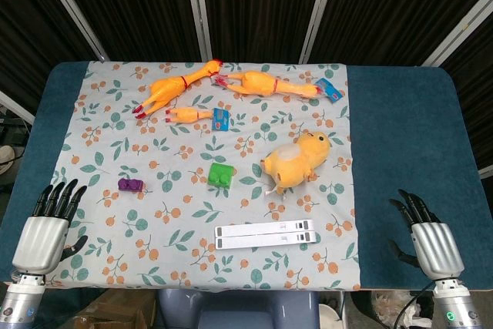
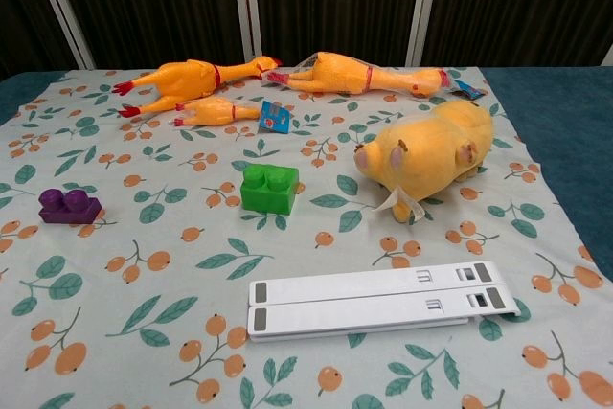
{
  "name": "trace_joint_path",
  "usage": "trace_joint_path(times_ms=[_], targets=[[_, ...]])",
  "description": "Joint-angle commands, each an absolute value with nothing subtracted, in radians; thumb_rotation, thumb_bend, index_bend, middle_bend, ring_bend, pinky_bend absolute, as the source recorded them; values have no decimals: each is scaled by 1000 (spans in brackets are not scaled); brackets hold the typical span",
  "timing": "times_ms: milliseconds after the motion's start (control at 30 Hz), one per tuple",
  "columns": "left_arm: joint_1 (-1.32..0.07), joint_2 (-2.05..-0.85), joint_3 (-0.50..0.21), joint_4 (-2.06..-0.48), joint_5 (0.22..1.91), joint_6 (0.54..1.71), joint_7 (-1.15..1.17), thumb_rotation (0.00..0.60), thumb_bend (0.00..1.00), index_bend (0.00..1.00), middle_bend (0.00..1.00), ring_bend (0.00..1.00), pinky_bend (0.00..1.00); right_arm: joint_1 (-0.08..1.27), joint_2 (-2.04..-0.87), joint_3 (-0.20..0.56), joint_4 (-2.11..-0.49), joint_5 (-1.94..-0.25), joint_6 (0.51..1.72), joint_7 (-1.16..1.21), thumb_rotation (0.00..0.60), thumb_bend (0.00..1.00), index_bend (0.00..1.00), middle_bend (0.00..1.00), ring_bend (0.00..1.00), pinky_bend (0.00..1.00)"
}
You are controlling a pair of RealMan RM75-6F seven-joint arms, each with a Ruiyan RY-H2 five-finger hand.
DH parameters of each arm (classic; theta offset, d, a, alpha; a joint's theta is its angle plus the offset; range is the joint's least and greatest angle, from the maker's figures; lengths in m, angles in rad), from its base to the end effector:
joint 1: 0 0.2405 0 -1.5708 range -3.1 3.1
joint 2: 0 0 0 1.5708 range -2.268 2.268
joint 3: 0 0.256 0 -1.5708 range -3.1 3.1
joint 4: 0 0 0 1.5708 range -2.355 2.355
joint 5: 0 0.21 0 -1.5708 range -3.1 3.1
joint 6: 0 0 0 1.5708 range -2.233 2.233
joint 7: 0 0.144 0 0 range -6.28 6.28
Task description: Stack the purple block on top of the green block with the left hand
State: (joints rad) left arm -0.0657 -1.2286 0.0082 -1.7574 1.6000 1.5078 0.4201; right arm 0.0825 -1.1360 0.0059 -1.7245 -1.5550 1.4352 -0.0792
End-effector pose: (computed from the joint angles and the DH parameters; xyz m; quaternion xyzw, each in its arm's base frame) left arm -0.2615 0.1594 0.1082 -0.6579 -0.3231 -0.3489 0.5840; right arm -0.2848 -0.1680 0.1293 0.6226 -0.4153 0.3855 0.5397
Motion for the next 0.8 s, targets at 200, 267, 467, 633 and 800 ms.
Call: trace_joint_path(times_ms=[200, 267, 467, 633, 800], targets=[[-67, -1229, 10, -1759, 1604, 1507, 429, 600, 235, 47, 0, 0, 0, 84, -1140, 2, -1727, -1557, 1430, -95, 600, 293, 185, 81, 87, 322], [-67, -1229, 12, -1760, 1603, 1504, 431, 600, 235, 47, 0, 0, 0, 84, -1140, 2, -1726, -1557, 1429, -95, 600, 293, 185, 81, 86, 322], [-71, -1231, 7, -1757, 1587, 1493, 430, 600, 235, 47, 0, 0, 0, 85, -1142, 4, -1724, -1551, 1427, -97, 600, 293, 185, 81, 86, 322], [-78, -1232, 0, -1756, 1561, 1473, 423, 600, 234, 46, 0, 0, 0, 85, -1142, 1, -1727, -1551, 1423, -101, 600, 294, 185, 81, 86, 322], [-97, -1236, -30, -1744, 1513, 1447, 376, 600, 230, 44, 17, 0, 0, 81, -1137, -1, -1734, -1559, 1434, -100, 600, 294, 185, 81, 86, 322]])
